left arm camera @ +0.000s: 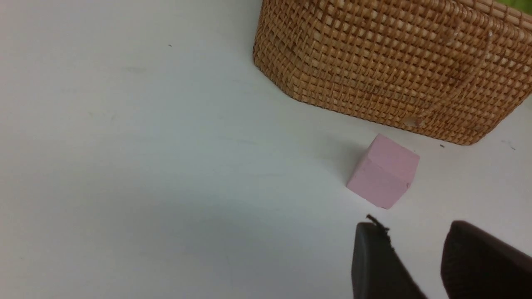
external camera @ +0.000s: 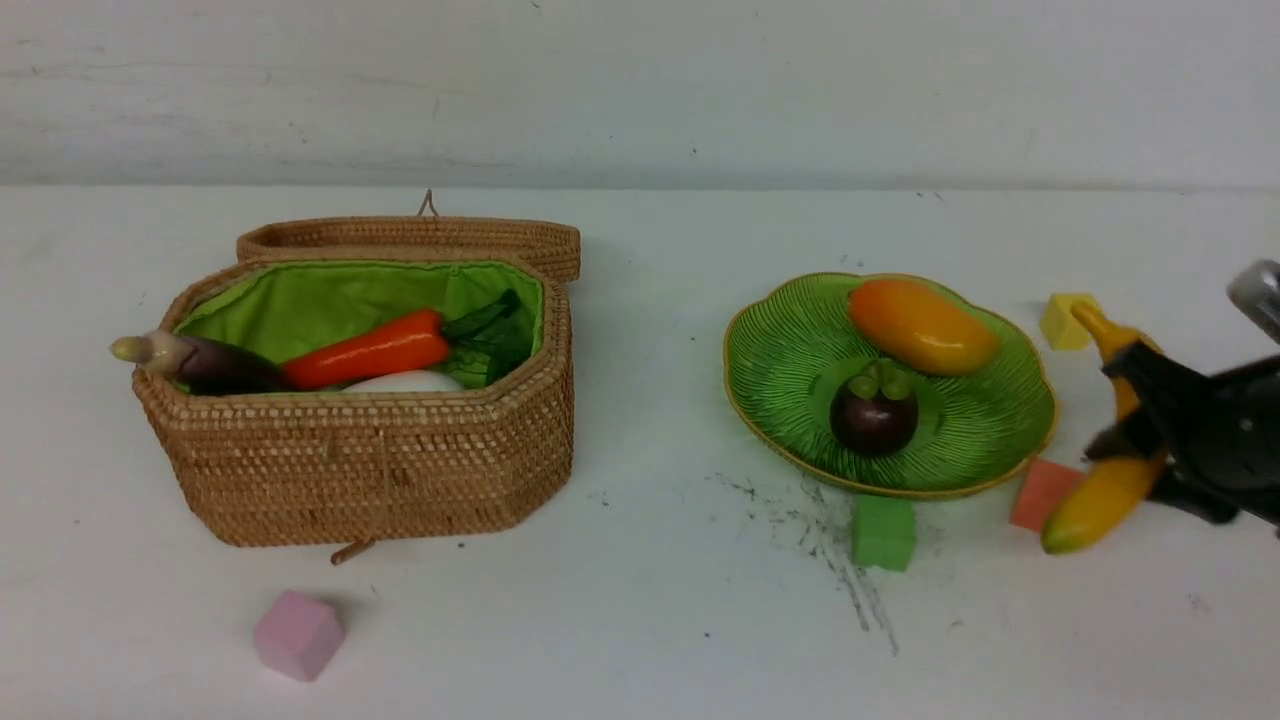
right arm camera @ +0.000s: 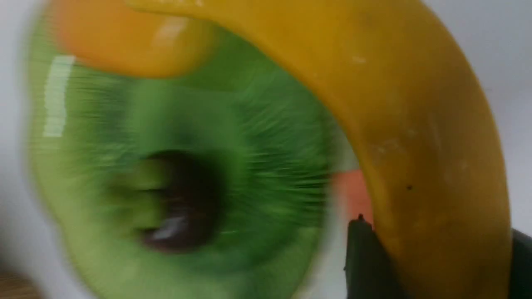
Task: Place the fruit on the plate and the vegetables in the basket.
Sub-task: Use the right arm to grab a banana and put it into the right plate
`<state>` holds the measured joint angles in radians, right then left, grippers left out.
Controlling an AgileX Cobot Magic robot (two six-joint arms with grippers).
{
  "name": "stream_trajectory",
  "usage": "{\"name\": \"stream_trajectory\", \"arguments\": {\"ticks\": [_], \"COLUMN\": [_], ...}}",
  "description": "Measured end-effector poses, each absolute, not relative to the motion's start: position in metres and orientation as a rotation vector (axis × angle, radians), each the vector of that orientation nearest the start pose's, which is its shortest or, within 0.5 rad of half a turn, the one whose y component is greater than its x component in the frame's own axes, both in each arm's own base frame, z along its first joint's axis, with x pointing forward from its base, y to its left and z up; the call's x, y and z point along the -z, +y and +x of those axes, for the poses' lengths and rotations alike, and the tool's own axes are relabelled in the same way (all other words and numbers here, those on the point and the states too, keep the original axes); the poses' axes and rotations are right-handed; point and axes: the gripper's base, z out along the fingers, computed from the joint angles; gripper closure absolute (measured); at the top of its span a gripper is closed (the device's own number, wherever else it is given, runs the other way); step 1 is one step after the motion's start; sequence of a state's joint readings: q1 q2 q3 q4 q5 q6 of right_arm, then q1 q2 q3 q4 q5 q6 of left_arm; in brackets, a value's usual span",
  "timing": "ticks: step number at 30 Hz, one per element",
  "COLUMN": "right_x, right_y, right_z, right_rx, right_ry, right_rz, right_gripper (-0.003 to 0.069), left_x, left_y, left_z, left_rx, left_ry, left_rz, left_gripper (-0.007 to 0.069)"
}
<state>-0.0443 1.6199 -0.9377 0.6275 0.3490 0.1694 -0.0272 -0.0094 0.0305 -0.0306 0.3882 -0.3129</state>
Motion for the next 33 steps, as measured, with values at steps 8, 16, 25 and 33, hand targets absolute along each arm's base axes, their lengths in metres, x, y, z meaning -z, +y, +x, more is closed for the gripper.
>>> {"name": "stream_trajectory", "arguments": {"ticks": [8,16,25,33], "right_x": [-0.199,-0.182,-0.185,-0.228], "right_y": [0.047,0.052,0.053,0.052], "right_z": [0.379,0.405,0.405,0.39], "right_rx": [-0.668,-0.708,-0.722,-0.672], "right_ry": [2.329,2.313,2.325,2.33], "right_rz": [0.887,0.972,0.964,0.742], "right_gripper": [0.0334,0.0334,0.0134,0.0008], "left_x": [-0.169,-0.169,-0.169,-0.169], "left_y": [-0.002,-0.002,-0.002,-0.002], "left_z": [0.052,0.052,0.052,0.052], "left_rx": [0.262,0.262,0.262,0.262], "left_ry": [1.879,1.879,1.879,1.879], "left_rz": [-0.289,-0.289,-0.289,-0.289], "left_gripper": [0.0389,0.0389,0.0389,0.0389]}}
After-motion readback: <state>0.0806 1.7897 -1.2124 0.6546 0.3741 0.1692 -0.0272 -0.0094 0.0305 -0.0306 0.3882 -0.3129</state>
